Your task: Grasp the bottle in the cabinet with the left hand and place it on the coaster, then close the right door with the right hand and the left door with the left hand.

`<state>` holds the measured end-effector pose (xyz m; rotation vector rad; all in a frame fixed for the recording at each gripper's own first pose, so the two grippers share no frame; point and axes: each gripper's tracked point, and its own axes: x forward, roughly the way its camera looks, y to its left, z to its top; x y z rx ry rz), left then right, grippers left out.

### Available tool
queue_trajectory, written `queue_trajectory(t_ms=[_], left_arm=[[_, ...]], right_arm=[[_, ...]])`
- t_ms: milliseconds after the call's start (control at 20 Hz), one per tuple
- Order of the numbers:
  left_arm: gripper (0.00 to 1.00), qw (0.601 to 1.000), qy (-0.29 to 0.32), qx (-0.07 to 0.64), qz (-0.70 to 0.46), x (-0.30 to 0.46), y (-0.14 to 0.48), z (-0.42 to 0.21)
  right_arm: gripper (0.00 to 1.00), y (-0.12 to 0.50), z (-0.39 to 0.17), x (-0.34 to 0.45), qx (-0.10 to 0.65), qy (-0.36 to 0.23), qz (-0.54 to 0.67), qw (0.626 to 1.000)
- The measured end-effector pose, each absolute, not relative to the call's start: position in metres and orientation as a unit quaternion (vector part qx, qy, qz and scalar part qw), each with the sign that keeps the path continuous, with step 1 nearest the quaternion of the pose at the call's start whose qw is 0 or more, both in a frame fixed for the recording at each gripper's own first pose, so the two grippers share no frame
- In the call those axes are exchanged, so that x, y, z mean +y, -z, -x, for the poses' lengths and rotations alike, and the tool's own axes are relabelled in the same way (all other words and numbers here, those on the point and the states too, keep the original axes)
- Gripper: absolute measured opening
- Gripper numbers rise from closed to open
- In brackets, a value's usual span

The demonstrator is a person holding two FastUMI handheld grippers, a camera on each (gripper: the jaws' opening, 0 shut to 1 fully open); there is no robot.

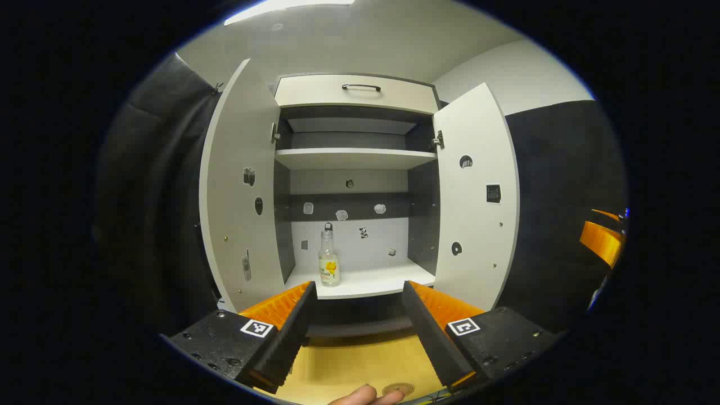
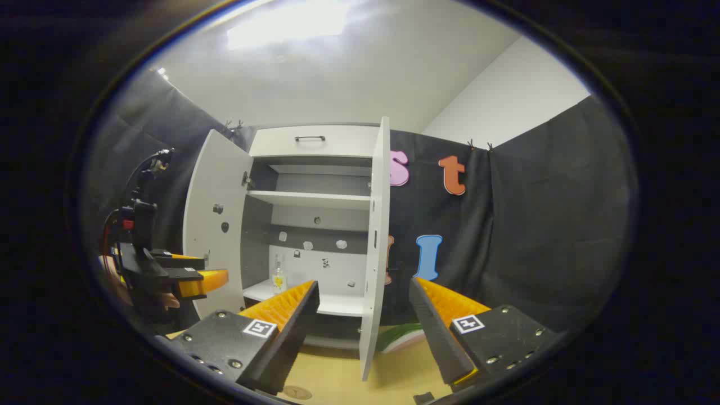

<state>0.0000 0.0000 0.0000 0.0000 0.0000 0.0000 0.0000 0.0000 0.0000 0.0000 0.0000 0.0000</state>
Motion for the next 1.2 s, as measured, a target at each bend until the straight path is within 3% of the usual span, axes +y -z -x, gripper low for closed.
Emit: queue_trajectory(t_ms=[700,1200], left_arm=[[0.97,1.000,-0.003,0.000,-0.001,0.011,0.010,-0.033],[0.96,0.999,-0.038,0.006,-0.013,0.053,0.032,-0.129]], right_arm=[[0.98,0.011,-0.016,0.009,0.009,0.010,0.016,1.000],[0.98,0.026,-0.071,0.035,0.016,-0.006,0.024,1.000]])
